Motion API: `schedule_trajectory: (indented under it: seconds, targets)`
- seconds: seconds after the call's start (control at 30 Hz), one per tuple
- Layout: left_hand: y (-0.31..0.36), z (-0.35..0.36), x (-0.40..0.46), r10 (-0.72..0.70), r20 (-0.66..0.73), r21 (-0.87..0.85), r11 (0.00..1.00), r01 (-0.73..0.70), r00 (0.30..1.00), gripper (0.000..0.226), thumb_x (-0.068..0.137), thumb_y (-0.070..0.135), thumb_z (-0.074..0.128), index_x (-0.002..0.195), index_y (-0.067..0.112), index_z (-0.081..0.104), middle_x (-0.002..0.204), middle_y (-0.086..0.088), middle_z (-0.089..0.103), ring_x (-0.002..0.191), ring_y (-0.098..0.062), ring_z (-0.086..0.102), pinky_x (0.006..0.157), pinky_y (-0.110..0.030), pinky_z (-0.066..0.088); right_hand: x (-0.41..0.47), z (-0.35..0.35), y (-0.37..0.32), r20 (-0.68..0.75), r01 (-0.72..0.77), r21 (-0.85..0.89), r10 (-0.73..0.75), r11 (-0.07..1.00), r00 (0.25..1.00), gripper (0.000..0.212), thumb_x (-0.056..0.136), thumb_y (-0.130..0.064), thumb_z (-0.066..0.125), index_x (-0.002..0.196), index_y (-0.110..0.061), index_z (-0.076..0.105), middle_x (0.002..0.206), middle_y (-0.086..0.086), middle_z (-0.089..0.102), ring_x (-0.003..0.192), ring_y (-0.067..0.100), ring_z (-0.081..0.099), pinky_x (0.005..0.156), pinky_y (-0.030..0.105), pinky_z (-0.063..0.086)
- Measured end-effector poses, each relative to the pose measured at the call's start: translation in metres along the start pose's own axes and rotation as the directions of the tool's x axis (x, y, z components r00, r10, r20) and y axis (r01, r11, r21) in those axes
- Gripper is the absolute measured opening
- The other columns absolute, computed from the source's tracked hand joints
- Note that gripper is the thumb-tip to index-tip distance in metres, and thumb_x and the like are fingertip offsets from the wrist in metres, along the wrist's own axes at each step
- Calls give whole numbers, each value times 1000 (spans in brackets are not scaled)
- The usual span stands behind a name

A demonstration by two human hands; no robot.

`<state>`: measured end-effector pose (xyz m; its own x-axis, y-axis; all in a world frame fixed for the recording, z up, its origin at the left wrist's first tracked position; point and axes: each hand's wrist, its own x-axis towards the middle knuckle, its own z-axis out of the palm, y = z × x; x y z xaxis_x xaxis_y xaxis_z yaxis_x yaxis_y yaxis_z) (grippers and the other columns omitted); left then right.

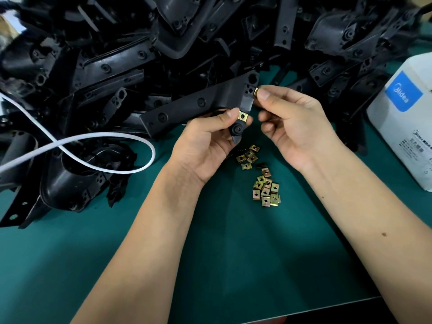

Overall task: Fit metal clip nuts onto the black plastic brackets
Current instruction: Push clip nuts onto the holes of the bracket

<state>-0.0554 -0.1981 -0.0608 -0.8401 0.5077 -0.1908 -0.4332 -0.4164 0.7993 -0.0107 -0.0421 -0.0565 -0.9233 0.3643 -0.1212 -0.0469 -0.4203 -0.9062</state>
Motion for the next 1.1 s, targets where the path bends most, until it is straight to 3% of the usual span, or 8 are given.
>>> schedule_trajectory:
  seconds: [0.2,0.3,0.4,0.5,0.63,0.83,1.0,1.1]
  targets:
    - [2,2,-3,-21,-37,-8,1000,21,999,7,81,7,68,85,9,74,82,-5,73,71,-17,70,62,-23,50,-2,0,-3,44,26,-46,-24,999,999,11,90,-4,75,85,-14,78,84,5,74,62,10,58,53,19,44]
    - [2,4,-3,-30,-91,26,999,32,995,16,97,22,68,86,14,77,80,-1,71,65,-14,64,56,-22,49,-4,3,-2,81,38,-56,-34,998,996,14,90,-4,74,83,-15,78,80,3,74,62,10,58,54,19,43]
    - [3,5,-3,-24,-111,75,997,33,993,21,96,28,71,79,18,79,76,2,71,64,-12,65,60,-23,48,-5,5,-2,86,45,-36,-41,998,995,14,89,-4,75,82,-16,77,77,0,72,61,10,59,53,19,42]
    - [4,4,-2,-26,-139,107,993,41,990,11,93,25,72,89,15,75,75,2,72,60,-11,62,65,-28,38,-5,3,-2,75,44,-44,-41,998,996,13,87,-1,76,88,-14,74,73,0,70,59,10,59,52,19,42]
    - [5,3,-2,-36,-153,151,987,59,988,10,93,23,72,86,16,76,75,1,72,58,-11,61,53,-23,44,-6,1,1,99,53,-21,-51,998,994,18,86,-1,76,95,-15,68,68,-3,67,60,10,62,55,21,44]
    - [3,7,-3,-39,-129,169,984,60,991,11,96,23,71,92,13,73,73,0,67,54,-8,55,44,-19,31,-6,0,2,137,62,31,-66,998,988,19,85,-5,77,95,-14,63,65,-4,66,59,10,64,52,21,45]
    - [3,5,-1,21,-156,209,978,12,988,10,93,21,75,95,11,74,75,-3,69,56,-11,57,40,-19,29,-4,0,4,119,66,-17,-64,998,991,22,86,-8,77,104,-12,65,73,-2,69,58,12,64,53,22,45]
    - [0,6,0,170,-220,338,937,-89,961,3,92,21,78,91,18,76,83,-2,74,67,-14,66,44,-23,38,-3,3,8,28,56,-134,-53,989,998,14,93,-9,74,105,-12,67,80,-1,72,58,14,66,53,24,45]
